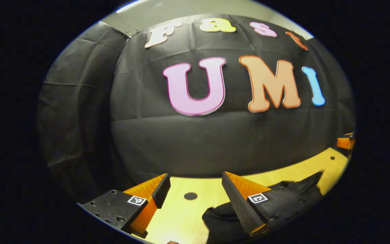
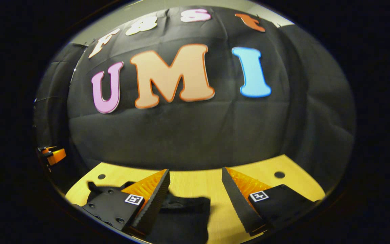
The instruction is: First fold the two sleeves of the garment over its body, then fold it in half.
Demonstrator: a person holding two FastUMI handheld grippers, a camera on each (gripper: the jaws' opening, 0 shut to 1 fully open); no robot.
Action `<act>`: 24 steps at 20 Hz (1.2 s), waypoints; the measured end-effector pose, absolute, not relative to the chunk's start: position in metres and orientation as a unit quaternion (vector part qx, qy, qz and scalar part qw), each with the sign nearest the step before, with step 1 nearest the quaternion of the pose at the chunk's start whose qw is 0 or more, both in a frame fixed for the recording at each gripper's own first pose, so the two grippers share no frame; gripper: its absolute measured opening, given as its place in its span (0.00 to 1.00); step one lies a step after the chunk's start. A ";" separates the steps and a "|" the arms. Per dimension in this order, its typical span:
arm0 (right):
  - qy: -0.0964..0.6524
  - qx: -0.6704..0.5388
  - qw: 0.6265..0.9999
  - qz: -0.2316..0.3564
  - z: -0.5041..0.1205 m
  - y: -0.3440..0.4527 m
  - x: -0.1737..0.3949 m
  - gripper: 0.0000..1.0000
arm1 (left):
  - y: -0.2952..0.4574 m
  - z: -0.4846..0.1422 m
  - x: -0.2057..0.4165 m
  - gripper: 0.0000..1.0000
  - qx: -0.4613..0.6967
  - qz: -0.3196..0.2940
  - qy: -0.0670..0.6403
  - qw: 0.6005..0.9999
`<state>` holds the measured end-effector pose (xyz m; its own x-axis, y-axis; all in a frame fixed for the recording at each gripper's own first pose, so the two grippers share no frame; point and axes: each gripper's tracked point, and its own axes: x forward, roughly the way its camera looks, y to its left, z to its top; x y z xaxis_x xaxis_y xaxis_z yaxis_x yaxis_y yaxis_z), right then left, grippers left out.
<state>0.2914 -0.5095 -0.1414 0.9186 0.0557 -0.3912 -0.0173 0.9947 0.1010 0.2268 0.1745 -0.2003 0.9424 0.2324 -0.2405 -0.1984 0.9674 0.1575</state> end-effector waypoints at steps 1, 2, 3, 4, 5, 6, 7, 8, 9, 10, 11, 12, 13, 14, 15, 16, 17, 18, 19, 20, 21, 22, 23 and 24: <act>0.181 0.041 0.983 0.015 -0.131 -0.513 0.294 0.98 | 0.172 -0.189 0.230 0.94 0.071 0.106 0.114 0.985; 0.170 0.040 0.985 0.011 -0.127 -0.516 0.295 0.97 | 0.174 -0.186 0.231 0.99 0.078 0.105 0.105 0.986; 0.168 0.041 0.985 0.012 -0.125 -0.517 0.294 0.94 | 0.171 -0.185 0.227 0.99 0.083 0.103 0.104 0.986; 0.171 0.043 0.984 0.014 -0.126 -0.517 0.292 0.94 | 0.170 -0.184 0.226 0.99 0.085 0.098 0.105 0.986; 0.177 0.045 0.983 0.017 -0.129 -0.516 0.289 0.94 | 0.169 -0.183 0.225 0.99 0.083 0.097 0.107 0.986; 0.180 0.042 0.983 0.018 -0.129 -0.515 0.286 0.97 | 0.169 -0.180 0.225 0.99 0.082 0.099 0.106 0.986; 0.182 0.039 0.982 0.019 -0.128 -0.514 0.281 0.97 | 0.168 -0.176 0.224 0.99 0.078 0.101 0.104 0.986; 0.179 0.036 0.983 0.022 -0.123 -0.513 0.275 0.98 | 0.168 -0.172 0.222 0.92 0.075 0.105 0.101 0.987; 0.173 0.035 0.984 0.026 -0.117 -0.511 0.270 0.98 | 0.168 -0.165 0.219 0.92 0.074 0.108 0.097 0.987; 0.167 0.035 0.985 0.030 -0.108 -0.508 0.262 0.98 | 0.168 -0.158 0.211 0.92 0.074 0.113 0.092 0.987; 0.156 0.036 0.987 0.034 -0.097 -0.507 0.250 0.94 | 0.168 -0.146 0.200 0.92 0.070 0.117 0.083 0.987; 0.142 0.040 0.988 0.036 -0.084 -0.504 0.237 0.98 | 0.166 -0.130 0.188 0.92 0.064 0.117 0.070 0.989; 0.128 0.045 0.990 0.038 -0.069 -0.501 0.221 0.98 | 0.162 -0.112 0.176 0.92 0.059 0.118 0.052 0.990; 0.113 0.051 0.991 0.040 -0.053 -0.498 0.202 0.98 | 0.159 -0.096 0.163 0.92 0.058 0.119 0.034 0.991; 0.091 0.050 0.994 0.039 -0.038 -0.498 0.183 0.94 | 0.156 -0.083 0.147 0.92 0.064 0.119 0.020 0.991; 0.077 0.047 0.995 0.030 -0.026 -0.500 0.164 0.94 | 0.152 -0.075 0.133 0.92 0.074 0.116 0.013 0.990; 0.066 0.043 0.996 0.028 -0.016 -0.499 0.145 0.97 | 0.148 -0.070 0.118 0.92 0.082 0.111 0.014 0.990; 0.059 0.041 0.997 0.025 -0.008 -0.499 0.126 0.95 | 0.145 -0.068 0.102 0.92 0.087 0.106 0.017 0.990; 0.058 0.043 0.997 0.025 -0.002 -0.498 0.106 0.94 | 0.142 -0.067 0.086 0.92 0.088 0.102 0.025 0.991; 0.058 0.044 0.997 0.029 0.003 -0.495 0.087 0.96 | 0.138 -0.065 0.071 0.92 0.087 0.096 0.027 0.991; 0.059 0.044 0.997 0.030 0.006 -0.494 0.072 0.96 | 0.134 -0.062 0.056 0.92 0.087 0.094 0.026 0.991; 0.059 0.045 0.997 0.030 0.009 -0.494 0.055 0.96 | 0.135 -0.061 0.045 0.92 0.089 0.091 0.025 0.992; 0.059 0.047 0.997 0.031 0.012 -0.493 0.042 0.96 | 0.133 -0.063 0.033 0.92 0.091 0.090 0.028 0.991; 0.058 0.048 0.997 0.034 0.014 -0.490 0.031 0.99 | 0.130 -0.068 0.020 0.92 0.093 0.086 0.036 0.991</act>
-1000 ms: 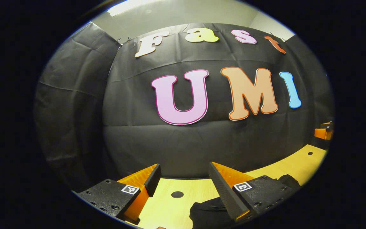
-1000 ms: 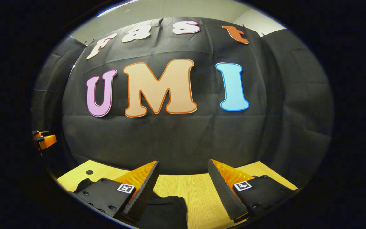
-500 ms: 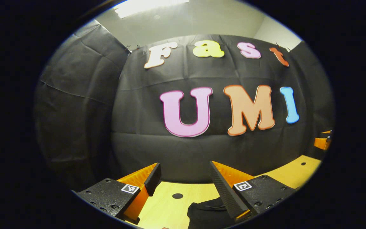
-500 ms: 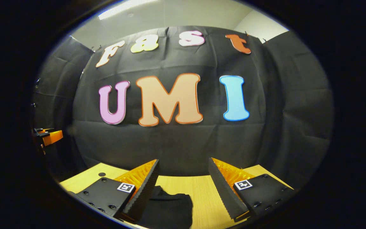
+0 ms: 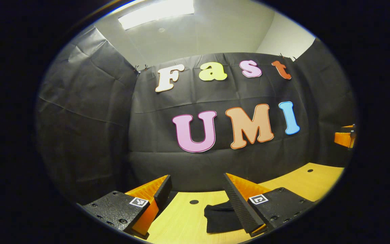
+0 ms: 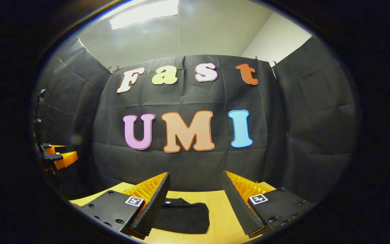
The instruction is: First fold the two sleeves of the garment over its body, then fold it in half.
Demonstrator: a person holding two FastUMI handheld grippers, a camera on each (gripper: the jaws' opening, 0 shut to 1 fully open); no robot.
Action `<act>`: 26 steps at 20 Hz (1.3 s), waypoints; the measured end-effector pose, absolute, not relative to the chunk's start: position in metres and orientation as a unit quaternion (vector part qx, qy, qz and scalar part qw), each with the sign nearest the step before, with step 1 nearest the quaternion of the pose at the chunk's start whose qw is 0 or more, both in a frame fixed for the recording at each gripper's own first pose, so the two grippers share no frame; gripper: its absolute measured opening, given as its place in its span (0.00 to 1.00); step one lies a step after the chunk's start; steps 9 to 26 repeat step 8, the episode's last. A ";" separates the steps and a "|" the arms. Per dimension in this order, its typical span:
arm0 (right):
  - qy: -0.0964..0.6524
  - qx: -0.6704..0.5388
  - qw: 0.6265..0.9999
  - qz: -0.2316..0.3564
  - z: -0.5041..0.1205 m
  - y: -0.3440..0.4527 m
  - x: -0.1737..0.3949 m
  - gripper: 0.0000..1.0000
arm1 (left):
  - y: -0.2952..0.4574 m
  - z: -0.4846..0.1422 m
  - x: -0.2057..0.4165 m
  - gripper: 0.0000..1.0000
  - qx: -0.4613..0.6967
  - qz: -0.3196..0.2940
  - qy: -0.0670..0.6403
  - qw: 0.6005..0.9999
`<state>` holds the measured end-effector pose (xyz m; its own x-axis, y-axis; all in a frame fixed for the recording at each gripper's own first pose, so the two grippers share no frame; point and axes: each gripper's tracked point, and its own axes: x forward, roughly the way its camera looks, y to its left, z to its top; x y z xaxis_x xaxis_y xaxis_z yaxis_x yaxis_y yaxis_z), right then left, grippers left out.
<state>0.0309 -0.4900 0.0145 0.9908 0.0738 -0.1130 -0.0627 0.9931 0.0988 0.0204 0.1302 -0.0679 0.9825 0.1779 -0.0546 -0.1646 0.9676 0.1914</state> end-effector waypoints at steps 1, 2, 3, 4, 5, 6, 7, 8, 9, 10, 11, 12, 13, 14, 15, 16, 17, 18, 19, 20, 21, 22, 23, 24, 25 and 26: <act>0.058 0.044 0.997 0.035 0.017 -0.489 0.020 0.94 | 0.128 -0.069 0.010 0.92 0.095 0.082 0.039 0.991; 0.057 0.042 0.997 0.036 0.020 -0.488 0.012 0.96 | 0.128 -0.068 0.000 0.92 0.095 0.081 0.043 0.991; 0.052 0.041 0.997 0.039 0.026 -0.486 0.001 0.96 | 0.127 -0.066 -0.008 0.92 0.093 0.080 0.043 0.991; 0.045 0.040 0.997 0.040 0.032 -0.484 -0.005 0.96 | 0.127 -0.062 -0.016 0.92 0.091 0.080 0.039 0.992; 0.041 0.040 0.998 0.040 0.037 -0.483 -0.011 0.94 | 0.128 -0.059 -0.023 0.92 0.089 0.080 0.034 0.992; 0.039 0.042 0.997 0.042 0.040 -0.482 -0.016 0.96 | 0.125 -0.056 -0.029 0.92 0.088 0.079 0.031 0.992; 0.038 0.044 0.997 0.046 0.041 -0.478 -0.022 0.96 | 0.125 -0.054 -0.033 0.92 0.091 0.078 0.028 0.992; 0.039 0.045 0.997 0.048 0.043 -0.477 -0.025 0.96 | 0.125 -0.054 -0.037 0.99 0.096 0.077 0.027 0.992; 0.039 0.045 0.997 0.048 0.043 -0.477 -0.025 0.96 | 0.125 -0.054 -0.037 0.99 0.096 0.077 0.027 0.992; 0.039 0.045 0.997 0.048 0.043 -0.477 -0.025 0.96 | 0.125 -0.054 -0.037 0.99 0.096 0.077 0.027 0.992; 0.039 0.045 0.997 0.048 0.043 -0.477 -0.025 0.96 | 0.125 -0.054 -0.037 0.99 0.096 0.077 0.027 0.992; 0.039 0.045 0.997 0.048 0.043 -0.477 -0.025 0.96 | 0.125 -0.054 -0.037 0.99 0.096 0.077 0.027 0.992; 0.039 0.045 0.997 0.048 0.043 -0.477 -0.025 0.96 | 0.125 -0.054 -0.037 0.99 0.096 0.077 0.027 0.992; 0.039 0.045 0.997 0.048 0.043 -0.477 -0.025 0.96 | 0.125 -0.054 -0.037 0.99 0.096 0.077 0.027 0.992; 0.039 0.045 0.997 0.048 0.043 -0.477 -0.025 0.96 | 0.125 -0.054 -0.037 0.99 0.096 0.077 0.027 0.992; 0.039 0.045 0.997 0.048 0.043 -0.477 -0.025 0.96 | 0.125 -0.054 -0.037 0.99 0.096 0.077 0.027 0.992; 0.039 0.045 0.997 0.048 0.043 -0.477 -0.025 0.96 | 0.125 -0.054 -0.037 0.99 0.096 0.077 0.027 0.992; 0.039 0.045 0.997 0.048 0.043 -0.477 -0.025 0.96 | 0.125 -0.054 -0.037 0.99 0.096 0.077 0.027 0.992; 0.039 0.045 0.997 0.048 0.043 -0.477 -0.025 0.96 | 0.125 -0.054 -0.037 0.99 0.096 0.077 0.027 0.992; 0.039 0.045 0.997 0.048 0.043 -0.477 -0.025 0.96 | 0.125 -0.054 -0.037 0.99 0.096 0.077 0.027 0.992; 0.039 0.045 0.997 0.048 0.043 -0.477 -0.025 0.96 | 0.125 -0.054 -0.037 0.99 0.096 0.077 0.027 0.992; 0.039 0.045 0.997 0.048 0.043 -0.477 -0.025 0.96 | 0.125 -0.054 -0.037 0.99 0.096 0.077 0.027 0.992; 0.039 0.045 0.997 0.048 0.043 -0.477 -0.025 0.96 | 0.125 -0.054 -0.037 0.99 0.096 0.077 0.027 0.992; 0.039 0.045 0.997 0.048 0.043 -0.477 -0.025 0.96 | 0.125 -0.054 -0.037 0.99 0.096 0.077 0.027 0.992; 0.039 0.045 0.997 0.048 0.043 -0.477 -0.025 0.96 | 0.125 -0.054 -0.037 0.99 0.096 0.077 0.027 0.992; 0.039 0.045 0.997 0.048 0.043 -0.477 -0.025 0.96 | 0.125 -0.054 -0.037 0.99 0.096 0.077 0.027 0.992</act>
